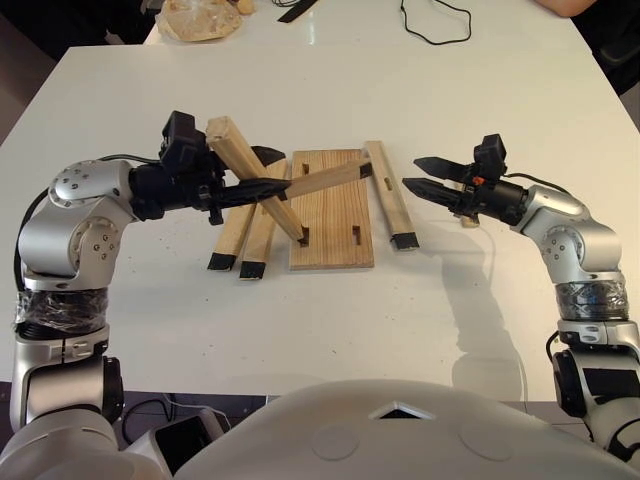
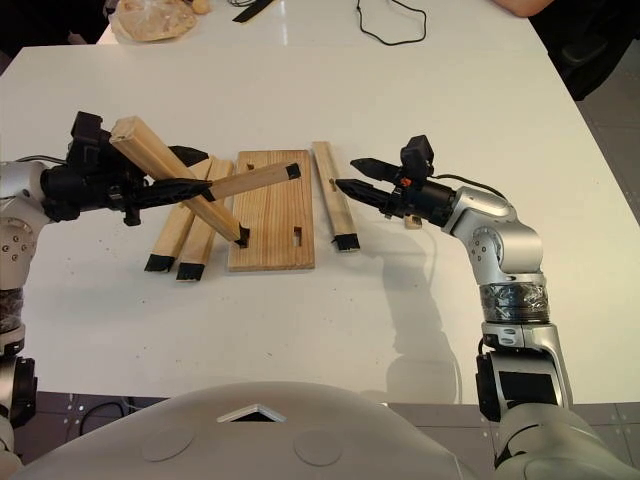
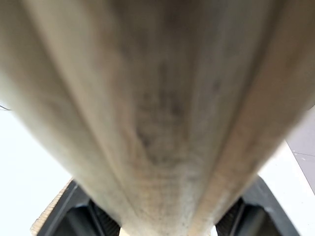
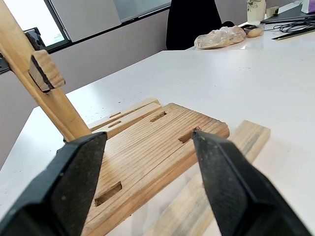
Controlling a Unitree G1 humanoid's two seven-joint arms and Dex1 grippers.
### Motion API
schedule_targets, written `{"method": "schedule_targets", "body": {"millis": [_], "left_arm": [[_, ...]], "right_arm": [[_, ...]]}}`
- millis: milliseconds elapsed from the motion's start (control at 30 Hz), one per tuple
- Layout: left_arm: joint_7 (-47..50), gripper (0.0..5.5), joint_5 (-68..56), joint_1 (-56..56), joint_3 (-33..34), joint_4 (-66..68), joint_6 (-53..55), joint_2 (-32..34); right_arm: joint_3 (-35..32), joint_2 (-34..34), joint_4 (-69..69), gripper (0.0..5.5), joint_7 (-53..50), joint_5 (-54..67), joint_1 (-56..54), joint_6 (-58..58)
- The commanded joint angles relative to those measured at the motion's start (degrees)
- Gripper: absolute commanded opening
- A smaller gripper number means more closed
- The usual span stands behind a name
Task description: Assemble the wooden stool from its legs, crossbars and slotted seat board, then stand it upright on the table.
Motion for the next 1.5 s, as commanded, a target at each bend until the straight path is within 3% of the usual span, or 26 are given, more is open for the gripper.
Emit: {"method": "schedule_targets", "body": {"millis": [33,1000,1500], "left_arm": [[-1.3,2.05,2.5,0.5,-2.9,1.9,0.1,-0.5],[-1.2,2.04,3.0,-1.7,-2.3,-0.8,-2.2,-0.3],[-6.9,2.04,9.5,-1.3,-6.6,8.2,-8.6,3.1]], "right_arm": [[-0.5,0.2,0.5,3.18,0.2,-0.6,-1.2,-0.5],[-0.7,-0.8,2.4,3.18,1.1,-2.2,-2.1,-0.7],[-0.4,-0.4,3.6,3.18,1.6,-3.4,-1.9,-1.4]]}}
